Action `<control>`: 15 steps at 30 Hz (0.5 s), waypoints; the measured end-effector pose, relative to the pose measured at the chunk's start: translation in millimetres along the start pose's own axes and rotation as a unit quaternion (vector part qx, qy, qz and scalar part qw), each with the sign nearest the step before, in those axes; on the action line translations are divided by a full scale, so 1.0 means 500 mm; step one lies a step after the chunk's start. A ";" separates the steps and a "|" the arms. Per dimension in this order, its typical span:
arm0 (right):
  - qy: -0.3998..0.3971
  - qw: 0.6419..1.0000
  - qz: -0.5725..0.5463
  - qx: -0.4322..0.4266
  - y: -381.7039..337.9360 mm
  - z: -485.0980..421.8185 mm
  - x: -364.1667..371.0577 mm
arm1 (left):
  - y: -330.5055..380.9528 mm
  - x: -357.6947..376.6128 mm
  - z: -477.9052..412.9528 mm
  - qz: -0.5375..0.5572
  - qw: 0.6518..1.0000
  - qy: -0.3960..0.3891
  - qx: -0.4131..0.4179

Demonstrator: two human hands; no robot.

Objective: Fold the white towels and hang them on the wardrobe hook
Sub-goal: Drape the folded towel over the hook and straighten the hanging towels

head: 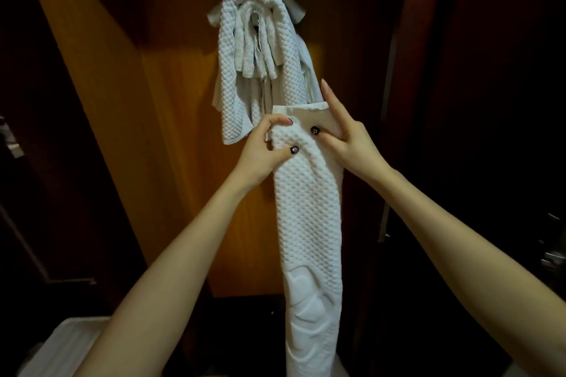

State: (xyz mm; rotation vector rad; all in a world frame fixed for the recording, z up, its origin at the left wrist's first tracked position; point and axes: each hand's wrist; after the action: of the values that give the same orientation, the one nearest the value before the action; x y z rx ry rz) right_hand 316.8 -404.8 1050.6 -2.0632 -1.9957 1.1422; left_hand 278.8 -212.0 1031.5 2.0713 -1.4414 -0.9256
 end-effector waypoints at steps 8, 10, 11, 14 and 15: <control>0.127 0.990 -0.044 0.034 0.013 0.033 0.002 | 0.006 0.022 -0.011 0.047 0.999 -0.018 -0.007; 0.124 0.988 -0.079 0.048 0.016 0.038 0.004 | 0.007 0.027 -0.017 0.038 0.999 -0.007 -0.018; 0.095 0.991 -0.087 0.047 0.021 0.043 0.003 | 0.007 0.027 -0.021 0.033 0.999 0.003 -0.019; -0.005 0.992 -0.108 0.060 0.047 0.063 0.005 | 0.015 0.019 -0.033 0.028 0.999 0.038 -0.006; -0.028 0.990 -0.117 0.074 0.056 0.072 0.010 | 0.019 0.018 -0.038 0.028 0.999 0.045 -0.004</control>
State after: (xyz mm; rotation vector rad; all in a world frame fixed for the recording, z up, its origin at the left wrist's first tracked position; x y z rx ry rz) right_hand 320.9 -421.0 1007.8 -1.6929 -2.0425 1.2683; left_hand 288.9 -223.9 1048.6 2.0295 -1.4385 -0.8046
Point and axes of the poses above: each hand's wrist, its own z-axis away from the middle knuckle, its own x-axis out of the palm, y = z × x
